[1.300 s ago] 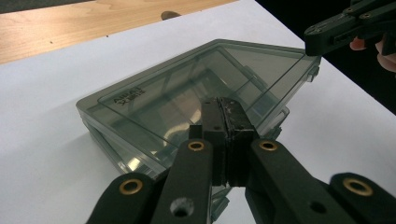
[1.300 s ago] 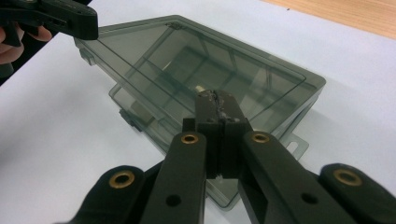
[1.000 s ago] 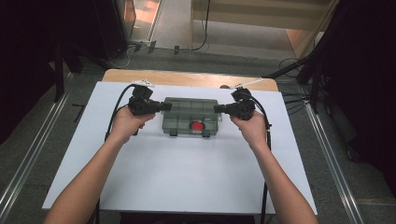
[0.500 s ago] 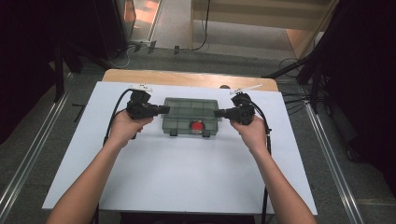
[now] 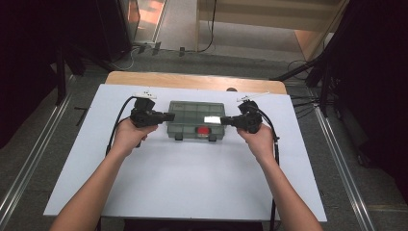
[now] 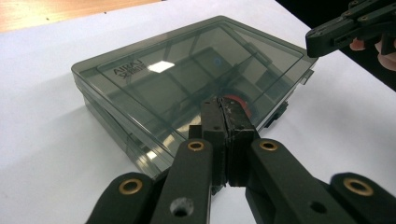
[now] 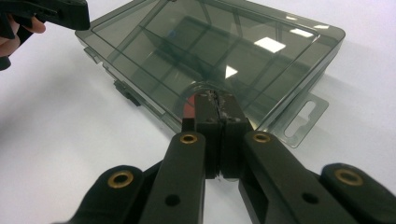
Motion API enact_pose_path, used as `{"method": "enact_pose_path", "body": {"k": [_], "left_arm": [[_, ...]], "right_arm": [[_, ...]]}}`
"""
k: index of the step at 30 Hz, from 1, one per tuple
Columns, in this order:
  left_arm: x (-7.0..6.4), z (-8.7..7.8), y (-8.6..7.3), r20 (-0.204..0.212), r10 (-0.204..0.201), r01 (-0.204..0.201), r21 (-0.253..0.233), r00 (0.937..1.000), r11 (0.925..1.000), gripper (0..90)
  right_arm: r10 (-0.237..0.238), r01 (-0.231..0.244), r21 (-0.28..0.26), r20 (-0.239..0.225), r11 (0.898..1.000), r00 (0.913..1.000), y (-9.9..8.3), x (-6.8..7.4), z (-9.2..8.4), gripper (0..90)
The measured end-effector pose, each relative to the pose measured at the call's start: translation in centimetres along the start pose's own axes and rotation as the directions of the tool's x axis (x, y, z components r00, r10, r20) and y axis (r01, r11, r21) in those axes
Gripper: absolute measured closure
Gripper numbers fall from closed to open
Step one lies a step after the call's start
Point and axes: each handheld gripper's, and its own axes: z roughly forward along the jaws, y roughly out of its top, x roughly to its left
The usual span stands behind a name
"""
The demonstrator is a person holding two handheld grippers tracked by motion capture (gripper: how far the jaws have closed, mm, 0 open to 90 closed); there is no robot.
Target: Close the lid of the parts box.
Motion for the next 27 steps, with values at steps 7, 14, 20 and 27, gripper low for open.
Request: {"method": "enact_pose_path", "body": {"k": [7,14,20,27], "left_arm": [[0.1,0.2,-0.6,0.001,0.003,-0.003,-0.008,1.0,1.0,89.5],[0.1,0.5,-1.0,-0.002,0.014,-0.014,-0.004,0.9999,0.9999,89.5],[0.3,0.9,-1.5,0.005,0.019,-0.019,0.005,0.9998,0.9998,89.4],[0.6,1.2,-1.8,0.012,0.021,-0.021,0.008,0.9997,0.9998,89.4]], "right_arm": [[-0.006,0.006,-0.011,0.002,1.0,1.0,-0.5,0.1,0.3,90.0],[-0.019,0.019,-0.014,0.01,1.0,0.9998,-0.9,0.4,0.7,90.0],[-0.022,0.023,-0.024,0.019,0.999,0.9996,-1.4,0.4,1.1,90.0],[-0.02,0.021,-0.016,0.021,1.0,0.9996,-1.7,0.4,1.6,90.0]]}}
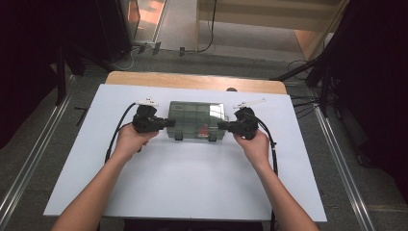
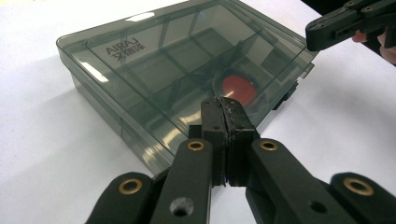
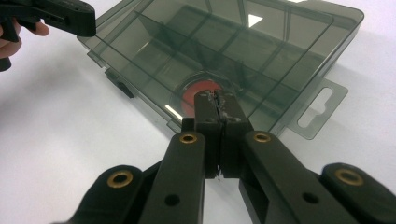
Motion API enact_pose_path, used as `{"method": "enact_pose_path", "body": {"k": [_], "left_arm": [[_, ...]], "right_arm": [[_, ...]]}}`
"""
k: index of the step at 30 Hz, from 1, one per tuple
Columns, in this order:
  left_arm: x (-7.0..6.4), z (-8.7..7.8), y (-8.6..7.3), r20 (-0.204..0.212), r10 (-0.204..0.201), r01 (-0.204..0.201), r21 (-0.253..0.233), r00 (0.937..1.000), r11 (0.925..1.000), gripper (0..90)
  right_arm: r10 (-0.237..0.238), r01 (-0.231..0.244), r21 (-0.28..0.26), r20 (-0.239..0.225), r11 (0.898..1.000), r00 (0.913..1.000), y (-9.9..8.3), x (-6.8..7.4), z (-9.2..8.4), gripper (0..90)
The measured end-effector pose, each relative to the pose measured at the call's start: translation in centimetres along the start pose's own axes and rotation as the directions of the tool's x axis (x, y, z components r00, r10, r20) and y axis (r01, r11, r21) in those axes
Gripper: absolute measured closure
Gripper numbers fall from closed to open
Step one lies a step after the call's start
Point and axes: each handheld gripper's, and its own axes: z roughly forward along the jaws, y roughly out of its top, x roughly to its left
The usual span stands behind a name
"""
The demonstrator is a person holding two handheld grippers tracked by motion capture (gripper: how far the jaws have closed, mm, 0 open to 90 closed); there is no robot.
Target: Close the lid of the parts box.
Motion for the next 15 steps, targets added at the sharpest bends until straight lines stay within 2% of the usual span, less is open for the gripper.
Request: {"method": "enact_pose_path", "body": {"k": [8,15], "left_arm": [[-0.1,0.3,-0.5,-0.005,0.009,-0.009,-0.001,0.9999,1.0,89.4],[0.1,0.5,-0.7,-0.001,0.008,-0.008,0.01,1.0,0.9999,89.4]], "right_arm": [[-0.011,0.011,0.001,0.005,1.0,0.9999,-0.5,0.1,0.8,89.8],[0.006,-0.006,0.0,0.001,1.0,1.0,-0.7,-0.1,1.2,89.8]]}}
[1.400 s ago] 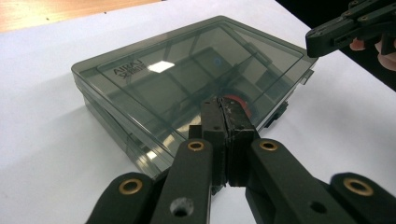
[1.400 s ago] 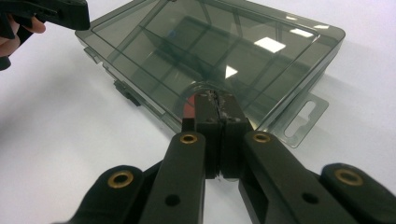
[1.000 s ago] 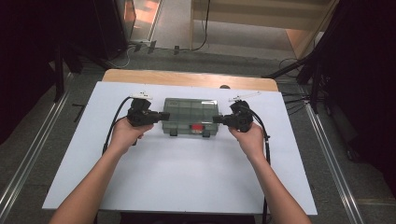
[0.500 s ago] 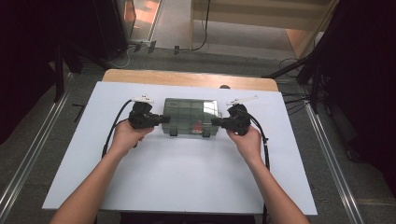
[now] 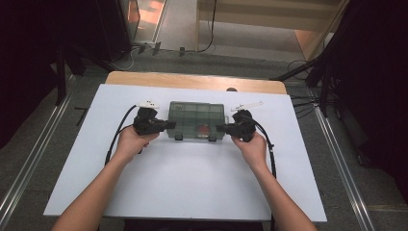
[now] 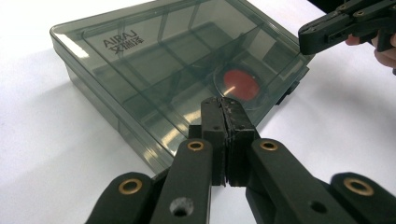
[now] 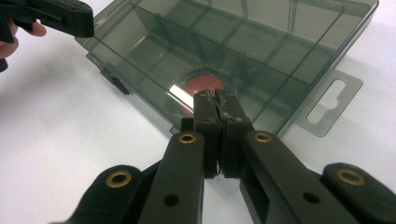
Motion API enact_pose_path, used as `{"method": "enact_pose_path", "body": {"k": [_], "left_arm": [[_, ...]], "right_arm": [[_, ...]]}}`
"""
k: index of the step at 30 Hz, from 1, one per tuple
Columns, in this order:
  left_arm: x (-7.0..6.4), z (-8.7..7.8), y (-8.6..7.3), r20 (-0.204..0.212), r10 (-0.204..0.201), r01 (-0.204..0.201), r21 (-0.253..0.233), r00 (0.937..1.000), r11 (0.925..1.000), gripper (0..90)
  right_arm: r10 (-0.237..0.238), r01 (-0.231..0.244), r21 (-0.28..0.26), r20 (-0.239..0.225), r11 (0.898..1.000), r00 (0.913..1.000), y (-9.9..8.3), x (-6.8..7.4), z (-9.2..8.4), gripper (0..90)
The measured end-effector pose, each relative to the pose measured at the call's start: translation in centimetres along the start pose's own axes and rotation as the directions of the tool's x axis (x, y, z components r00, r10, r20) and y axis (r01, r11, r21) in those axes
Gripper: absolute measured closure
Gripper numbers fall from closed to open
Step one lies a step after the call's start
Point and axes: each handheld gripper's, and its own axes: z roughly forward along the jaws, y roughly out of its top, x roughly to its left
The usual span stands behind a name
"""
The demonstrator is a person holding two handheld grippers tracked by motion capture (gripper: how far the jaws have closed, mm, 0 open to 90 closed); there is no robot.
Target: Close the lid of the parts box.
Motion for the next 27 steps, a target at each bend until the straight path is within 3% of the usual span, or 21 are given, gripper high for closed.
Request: {"method": "enact_pose_path", "body": {"k": [7,17,20,23,27], "left_arm": [[0.5,0.1,-0.4,0.003,-0.02,0.02,-0.004,0.9998,0.9998,89.4],[0.3,0.2,-0.6,-0.002,-0.01,0.01,-0.018,1.0,0.9998,89.4],[0.2,0.1,-0.5,0.016,-0.015,0.015,-0.01,0.9997,0.9998,82.7],[-0.2,0.1,-0.3,0.037,-0.055,0.055,0.002,0.9978,0.9985,72.1],[-0.7,-0.2,-0.1,0.032,-0.024,0.024,-0.002,0.9992,0.9997,61.6]], "right_arm": [[0.018,-0.018,-0.009,-0.011,1.0,0.9998,-0.2,-0.4,0.3,88.9],[0.008,-0.009,-0.051,-0.026,0.999,0.9996,-0.9,-0.6,0.3,88.5],[0.003,-0.007,-0.052,-0.063,0.999,0.998,-0.9,-0.5,0.2,74.2],[-0.013,0.009,-0.049,-0.075,0.999,0.9971,-0.8,-0.2,0.1,62.7],[-0.021,0.016,-0.051,-0.092,0.999,0.9955,-0.8,0.1,-0.2,47.0]]}}
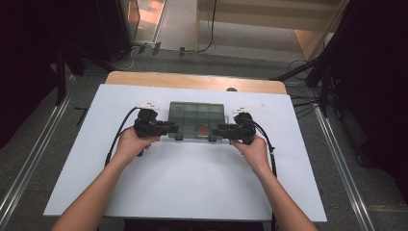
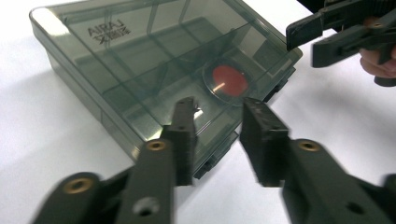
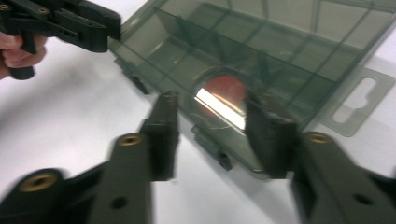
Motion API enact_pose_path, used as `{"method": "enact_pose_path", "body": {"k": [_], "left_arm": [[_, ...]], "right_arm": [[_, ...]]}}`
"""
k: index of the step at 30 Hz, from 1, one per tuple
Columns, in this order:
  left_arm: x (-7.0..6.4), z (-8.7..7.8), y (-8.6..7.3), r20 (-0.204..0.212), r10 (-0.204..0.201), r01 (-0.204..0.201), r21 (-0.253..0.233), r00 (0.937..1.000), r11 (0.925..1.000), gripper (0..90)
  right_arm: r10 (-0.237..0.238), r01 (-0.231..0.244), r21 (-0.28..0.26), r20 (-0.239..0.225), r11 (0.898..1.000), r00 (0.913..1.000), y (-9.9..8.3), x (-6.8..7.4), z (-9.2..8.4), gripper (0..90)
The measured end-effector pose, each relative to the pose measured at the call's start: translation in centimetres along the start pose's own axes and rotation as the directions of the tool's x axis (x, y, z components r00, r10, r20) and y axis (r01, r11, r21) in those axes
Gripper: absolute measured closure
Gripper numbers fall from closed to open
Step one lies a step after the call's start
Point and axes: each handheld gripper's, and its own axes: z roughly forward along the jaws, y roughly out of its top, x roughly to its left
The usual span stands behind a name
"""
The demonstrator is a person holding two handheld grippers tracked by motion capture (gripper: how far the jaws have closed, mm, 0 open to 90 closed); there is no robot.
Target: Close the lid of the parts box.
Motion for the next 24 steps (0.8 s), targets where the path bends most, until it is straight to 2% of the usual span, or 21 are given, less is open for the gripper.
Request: {"method": "enact_pose_path", "body": {"k": [3,6,8,11,13,19,24], "left_arm": [[-0.1,-0.3,0.1,0.001,0.0,0.0,-0.011,1.0,0.9999,52.2],[-0.2,-0.8,0.1,0.011,-0.02,0.02,-0.017,0.9997,0.9996,51.0],[-0.3,-1.2,0.1,0.013,-0.015,0.016,-0.021,0.9998,0.9997,44.6],[-0.6,-1.7,-0.2,0.013,-0.017,0.017,-0.032,0.9998,0.9993,44.3],[-0.7,-2.0,-0.4,0.012,-0.012,0.012,-0.038,0.9999,0.9992,41.1],[-1.6,-2.7,-1.1,0.01,0.021,-0.021,-0.037,0.9997,0.9991,40.7],[-2.4,-3.0,-1.5,0.028,0.027,-0.025,-0.05,0.9993,0.9984,37.9]], "right_arm": [[-0.024,0.024,-0.013,0.019,1.0,0.9995,0.1,0.7,-0.3,36.2],[-0.041,0.042,-0.016,0.037,0.999,0.9985,0.1,1.3,-0.5,31.8],[-0.05,0.051,-0.014,0.039,0.999,0.998,0.0,1.6,-0.6,29.7],[-0.061,0.061,-0.016,0.033,0.998,0.9976,-0.1,2.1,-0.7,29.0],[-0.067,0.068,-0.022,0.034,0.997,0.9972,-0.2,2.3,-0.8,29.0],[-0.079,0.079,-0.036,0.016,0.996,0.9968,-0.4,3.2,-1.0,29.0],[-0.092,0.092,-0.03,0.0,0.995,0.9958,-1.1,3.8,-1.1,29.1]]}}
